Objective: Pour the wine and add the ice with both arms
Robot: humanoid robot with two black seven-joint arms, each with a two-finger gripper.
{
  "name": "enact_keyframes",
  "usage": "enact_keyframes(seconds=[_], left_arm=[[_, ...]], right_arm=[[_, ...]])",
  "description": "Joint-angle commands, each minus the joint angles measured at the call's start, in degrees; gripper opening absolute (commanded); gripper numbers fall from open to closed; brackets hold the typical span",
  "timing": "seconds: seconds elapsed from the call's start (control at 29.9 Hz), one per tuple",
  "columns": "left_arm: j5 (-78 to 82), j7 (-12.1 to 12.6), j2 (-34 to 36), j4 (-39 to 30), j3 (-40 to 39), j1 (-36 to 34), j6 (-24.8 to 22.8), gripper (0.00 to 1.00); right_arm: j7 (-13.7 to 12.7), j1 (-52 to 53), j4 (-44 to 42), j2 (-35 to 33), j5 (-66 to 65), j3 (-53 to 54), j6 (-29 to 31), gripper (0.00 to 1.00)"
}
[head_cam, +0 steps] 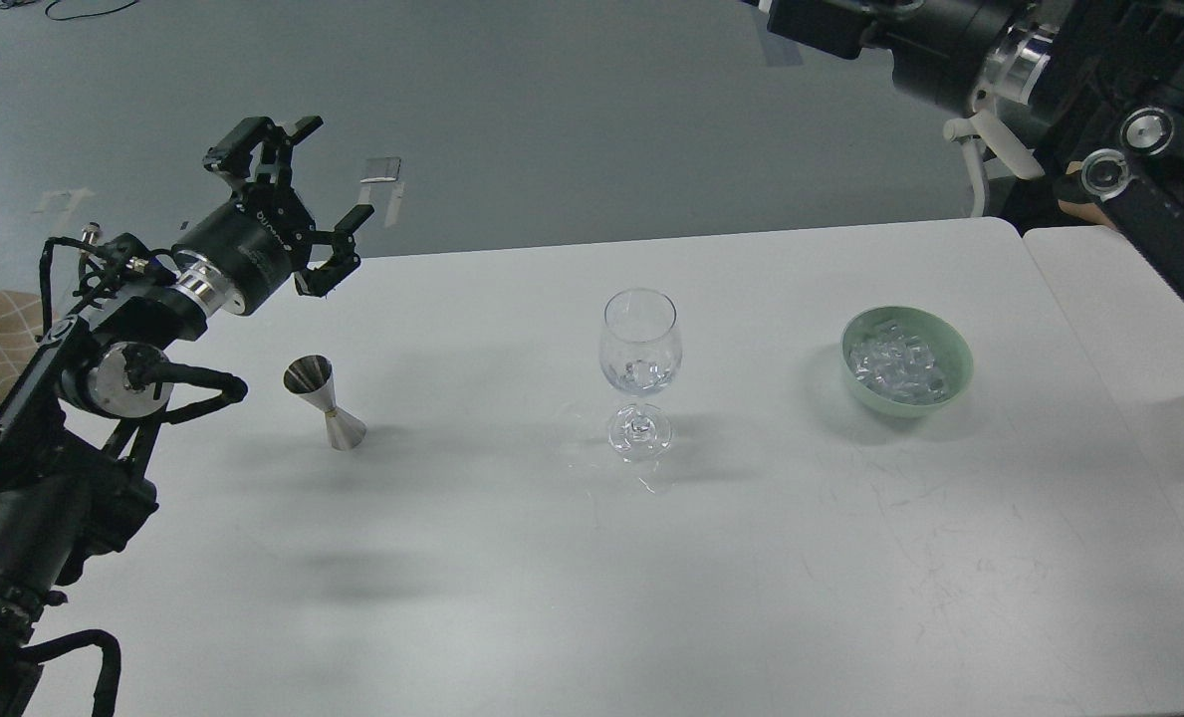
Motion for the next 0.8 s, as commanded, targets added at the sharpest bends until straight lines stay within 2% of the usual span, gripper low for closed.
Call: enact_keyframes(seconds=[0.0,0.07,0.2,0.43,0.47,0.5,0.57,0.64,0.77], left_arm=[[-0.51,0.0,-0.18,0.63,0.0,-0.11,0.0,0.98],[-0.6,0.17,-0.18,0.81,0.0,-0.11,0.0,0.98],[-0.86,0.35,-0.62,2.21,-0.35,-0.55,0.0,0.98],[-2.35,-0.53,-3.34,2.74,-0.7,-3.0,0.22,0.98],[-4.45,-2.01,-4.3,3.53,-1.49,-3.53,1.45,0.98],[-4.47,-2.02,-4.31,3.53,-1.5,-3.54,1.46,0.98],[-8.32,-9.54,-5.54,6.16,-1.59,-3.88,2.25,0.99],[-8.25,-14.12,-5.54,7.48,-1.32,-4.76,2.34,0.99],[-8.07,-14.5,-4.75,10.12,0.08,-6.34,2.07,0.99]], right_arm=[[0.07,4.89,-12.13,4.51,4.29,0.37,-0.52,1.0],[0.07,5.95,-15.49,5.66,8.08,0.29,-0.61,1.0],[-0.37,8.59,-26.12,10.49,24.14,0.29,-0.78,1.0],[-0.37,9.29,-34.75,14.37,41.04,0.29,-0.87,1.0],[-0.37,9.21,-37.19,15.15,44.28,0.29,-0.96,1.0],[-0.37,9.2,-37.22,15.16,44.31,0.29,-0.96,1.0],[-0.11,9.12,-40.54,17.09,51.04,0.29,-2.1,1.0],[0.06,8.68,-41.43,17.45,55.88,0.29,-2.45,1.0],[0.07,7.63,-41.35,19.2,65.98,0.37,-2.28,1.0]])
